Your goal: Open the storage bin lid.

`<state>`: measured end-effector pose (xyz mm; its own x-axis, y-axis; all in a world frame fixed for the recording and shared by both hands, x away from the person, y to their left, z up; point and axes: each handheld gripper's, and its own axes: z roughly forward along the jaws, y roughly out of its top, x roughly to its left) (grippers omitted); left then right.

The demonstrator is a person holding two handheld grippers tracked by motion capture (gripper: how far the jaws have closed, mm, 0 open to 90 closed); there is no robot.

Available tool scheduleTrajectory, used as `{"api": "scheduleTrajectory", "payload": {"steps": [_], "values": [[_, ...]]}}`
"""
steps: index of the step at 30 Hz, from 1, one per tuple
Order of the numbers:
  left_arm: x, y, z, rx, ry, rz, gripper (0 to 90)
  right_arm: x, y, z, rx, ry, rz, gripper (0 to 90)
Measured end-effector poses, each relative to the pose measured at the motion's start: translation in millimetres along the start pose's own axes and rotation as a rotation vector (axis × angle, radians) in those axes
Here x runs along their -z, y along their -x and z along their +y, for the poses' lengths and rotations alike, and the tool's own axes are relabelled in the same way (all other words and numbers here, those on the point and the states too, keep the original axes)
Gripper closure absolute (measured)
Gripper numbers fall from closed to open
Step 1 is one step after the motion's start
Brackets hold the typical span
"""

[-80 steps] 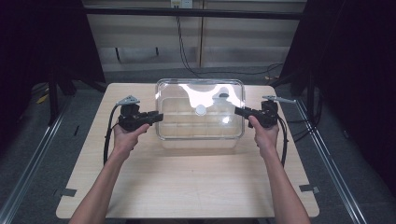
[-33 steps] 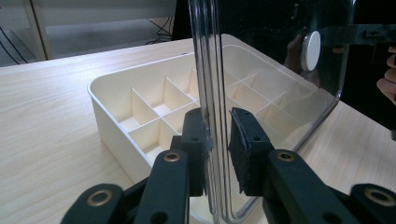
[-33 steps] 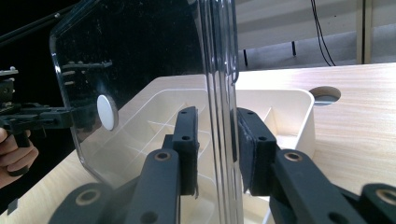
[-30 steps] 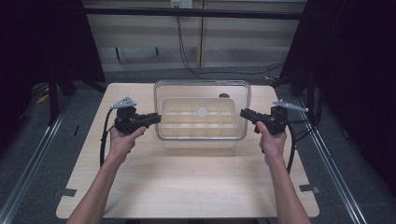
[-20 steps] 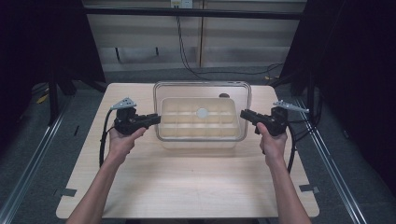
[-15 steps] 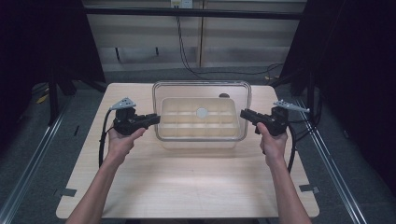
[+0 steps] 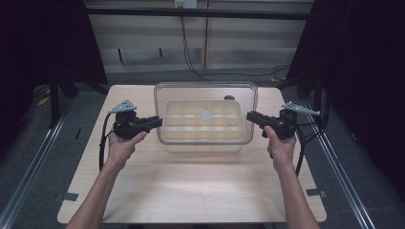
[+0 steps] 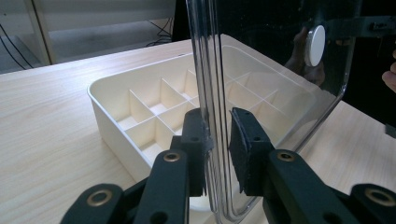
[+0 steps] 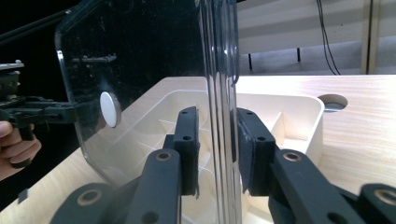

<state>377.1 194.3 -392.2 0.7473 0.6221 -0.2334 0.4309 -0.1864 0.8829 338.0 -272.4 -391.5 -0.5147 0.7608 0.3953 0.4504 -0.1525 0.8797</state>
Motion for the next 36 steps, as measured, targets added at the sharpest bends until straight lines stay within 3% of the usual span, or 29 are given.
{"api": "scheduleTrajectory", "payload": {"steps": [12, 18, 26, 36], "values": [[11.8, 5.7, -1.8, -0.020, -0.007, 0.008, 76.5, 5.7, -11.2, 5.7, 0.031, -0.015, 0.017, 72.5], [14.2, 8.8, -2.4, -0.026, -0.006, 0.007, 76.5, 9.6, -14.1, 3.8, 0.022, -0.020, 0.024, 72.5], [15.9, 21.3, -5.1, -0.049, -0.025, -0.007, 76.4, 23.0, -17.7, 1.0, 0.029, -0.038, 0.015, 72.6], [26.0, 29.0, -10.7, -0.051, -0.022, -0.010, 76.5, 36.4, -28.5, -1.7, 0.035, -0.021, 0.040, 73.5]]}}
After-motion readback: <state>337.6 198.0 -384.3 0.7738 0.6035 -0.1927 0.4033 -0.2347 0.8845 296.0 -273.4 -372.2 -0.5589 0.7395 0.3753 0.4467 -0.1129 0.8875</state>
